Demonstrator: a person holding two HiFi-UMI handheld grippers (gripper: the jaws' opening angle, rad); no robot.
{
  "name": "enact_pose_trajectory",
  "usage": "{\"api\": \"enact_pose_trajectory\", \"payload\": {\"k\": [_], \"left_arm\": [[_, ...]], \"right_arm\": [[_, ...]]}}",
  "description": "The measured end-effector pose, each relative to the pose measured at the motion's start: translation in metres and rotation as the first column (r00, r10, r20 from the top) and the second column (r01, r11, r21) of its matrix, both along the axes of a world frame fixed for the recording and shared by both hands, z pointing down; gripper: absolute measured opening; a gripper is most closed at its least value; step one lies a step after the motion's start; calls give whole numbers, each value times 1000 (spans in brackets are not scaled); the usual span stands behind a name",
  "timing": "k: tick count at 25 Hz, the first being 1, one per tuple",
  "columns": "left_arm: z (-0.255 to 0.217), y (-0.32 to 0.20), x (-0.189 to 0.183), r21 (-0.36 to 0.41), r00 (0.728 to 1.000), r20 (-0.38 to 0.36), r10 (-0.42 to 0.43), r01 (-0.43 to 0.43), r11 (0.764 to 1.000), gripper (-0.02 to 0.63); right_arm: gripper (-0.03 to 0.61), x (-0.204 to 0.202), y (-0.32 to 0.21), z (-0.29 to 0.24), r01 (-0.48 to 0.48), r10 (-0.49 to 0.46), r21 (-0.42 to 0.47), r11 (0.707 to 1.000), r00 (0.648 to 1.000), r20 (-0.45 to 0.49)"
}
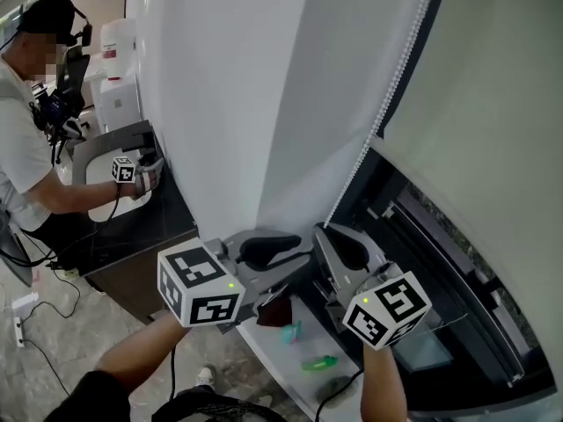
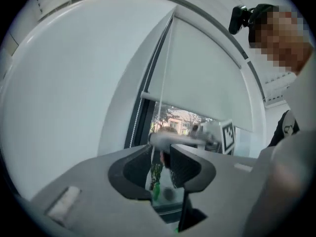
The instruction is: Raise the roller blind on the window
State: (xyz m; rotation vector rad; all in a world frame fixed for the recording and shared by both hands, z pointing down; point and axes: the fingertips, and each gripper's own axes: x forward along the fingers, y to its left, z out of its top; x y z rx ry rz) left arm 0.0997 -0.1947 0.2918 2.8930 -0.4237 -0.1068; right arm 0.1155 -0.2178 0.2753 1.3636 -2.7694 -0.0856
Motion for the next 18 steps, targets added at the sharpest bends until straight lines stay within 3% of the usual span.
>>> {"api": "enact_pose_trajectory", "payload": {"k": [7, 13, 17, 18], "left_arm": [[-70, -9, 16, 123, 998, -54, -17, 23, 992, 124], [-85, -17, 31, 147, 998, -59, -21, 30, 989, 122], [-81, -18, 35, 187, 999, -27, -28, 33, 982, 14], [-79, -17, 37, 188, 1000, -21, -22, 25, 982, 12]], "right_arm": [[9, 1, 13, 58, -31, 29, -67, 997, 999, -25], [8, 1, 19, 119, -43, 24, -192, 980, 995, -97], [8, 6, 23, 141, -51, 33, -239, 970, 997, -77], [9, 7, 23, 143, -50, 34, -250, 967, 997, -69]]}}
